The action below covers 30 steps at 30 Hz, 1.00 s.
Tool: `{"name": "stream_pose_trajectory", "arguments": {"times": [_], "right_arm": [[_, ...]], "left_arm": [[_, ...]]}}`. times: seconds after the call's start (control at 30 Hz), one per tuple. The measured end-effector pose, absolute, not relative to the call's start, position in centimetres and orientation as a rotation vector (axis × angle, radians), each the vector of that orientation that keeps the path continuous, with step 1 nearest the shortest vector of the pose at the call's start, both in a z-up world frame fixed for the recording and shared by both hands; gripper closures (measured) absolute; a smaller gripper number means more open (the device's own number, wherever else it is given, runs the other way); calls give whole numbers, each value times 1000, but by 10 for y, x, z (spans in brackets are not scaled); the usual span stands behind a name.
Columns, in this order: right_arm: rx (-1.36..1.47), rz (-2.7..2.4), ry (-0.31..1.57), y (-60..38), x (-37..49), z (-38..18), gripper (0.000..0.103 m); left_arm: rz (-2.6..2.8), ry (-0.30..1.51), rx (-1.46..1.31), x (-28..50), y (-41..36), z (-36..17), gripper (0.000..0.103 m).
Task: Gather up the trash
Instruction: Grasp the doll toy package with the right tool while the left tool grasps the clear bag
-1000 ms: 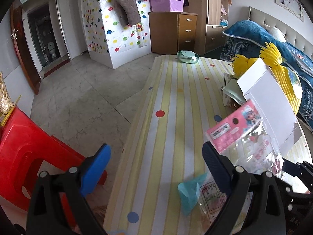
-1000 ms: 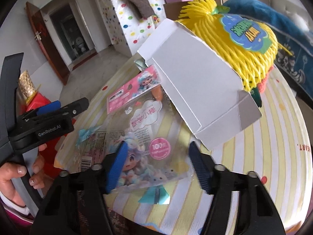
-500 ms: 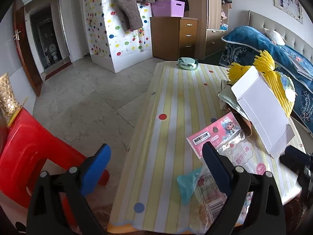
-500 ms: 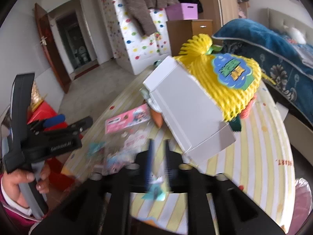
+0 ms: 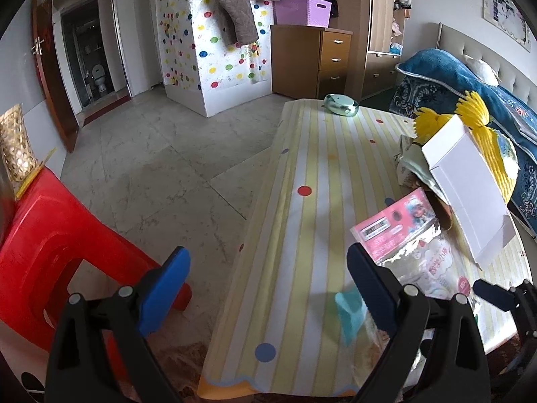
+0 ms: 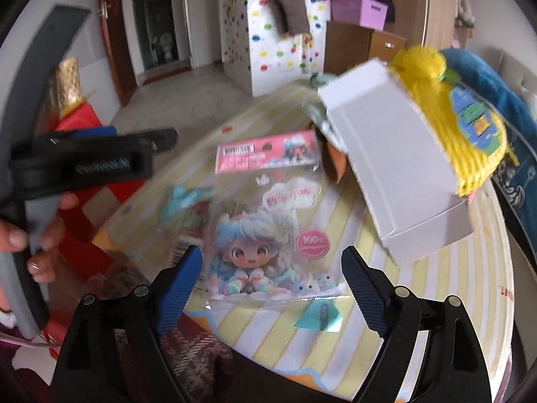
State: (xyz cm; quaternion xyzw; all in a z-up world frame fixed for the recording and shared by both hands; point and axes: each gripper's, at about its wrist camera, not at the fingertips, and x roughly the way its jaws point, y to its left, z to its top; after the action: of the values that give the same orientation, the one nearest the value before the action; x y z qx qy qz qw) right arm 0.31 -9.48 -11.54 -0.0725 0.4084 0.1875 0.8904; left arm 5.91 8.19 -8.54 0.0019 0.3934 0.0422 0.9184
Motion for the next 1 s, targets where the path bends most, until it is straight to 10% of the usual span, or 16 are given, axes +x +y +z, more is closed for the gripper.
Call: {"name": "stream_pose_trajectory", "arguments": {"times": [1.0], "right_arm": [[-100, 411, 596, -129, -40, -46, 87]], "left_arm": [[36, 781, 39, 35, 73, -72, 11]]}}
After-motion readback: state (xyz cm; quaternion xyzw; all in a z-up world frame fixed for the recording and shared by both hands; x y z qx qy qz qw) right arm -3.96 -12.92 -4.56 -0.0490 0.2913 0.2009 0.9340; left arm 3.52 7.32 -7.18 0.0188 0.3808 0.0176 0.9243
